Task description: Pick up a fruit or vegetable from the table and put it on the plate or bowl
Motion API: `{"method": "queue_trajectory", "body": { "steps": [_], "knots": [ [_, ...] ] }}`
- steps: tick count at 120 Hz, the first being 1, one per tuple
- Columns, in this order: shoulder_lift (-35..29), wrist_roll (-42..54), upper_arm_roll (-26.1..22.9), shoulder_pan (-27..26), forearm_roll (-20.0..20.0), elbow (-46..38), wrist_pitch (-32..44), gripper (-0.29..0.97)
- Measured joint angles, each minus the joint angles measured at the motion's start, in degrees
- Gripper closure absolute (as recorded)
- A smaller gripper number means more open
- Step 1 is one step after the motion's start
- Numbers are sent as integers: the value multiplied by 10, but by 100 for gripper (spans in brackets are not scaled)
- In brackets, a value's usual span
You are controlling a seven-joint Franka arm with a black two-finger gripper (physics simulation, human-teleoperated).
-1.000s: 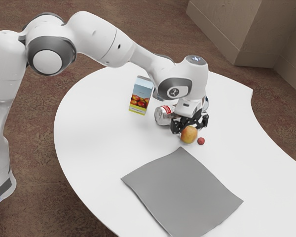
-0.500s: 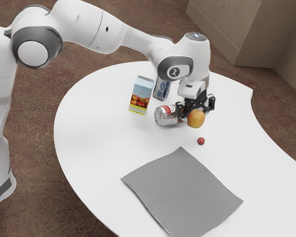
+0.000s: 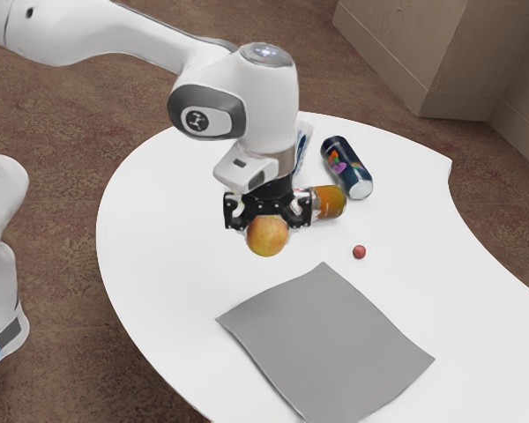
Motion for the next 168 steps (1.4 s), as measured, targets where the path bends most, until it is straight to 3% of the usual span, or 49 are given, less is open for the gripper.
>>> {"method": "queue_trajectory", "body": {
  "steps": [26, 66, 82, 103, 128, 168],
  "knots": [
    [56, -34, -22, -5, -10, 0, 30, 27],
    [84, -77, -24, -41, -11, 4, 75, 27],
    [93, -90, -24, -41, -8, 5, 90, 11],
    [92, -101, -23, -38, -4, 12, 103, 3],
    [146, -97, -13, 56, 4, 132, 91, 1],
    [271, -83, -12, 78, 15, 222, 82, 0]
  ]
}}
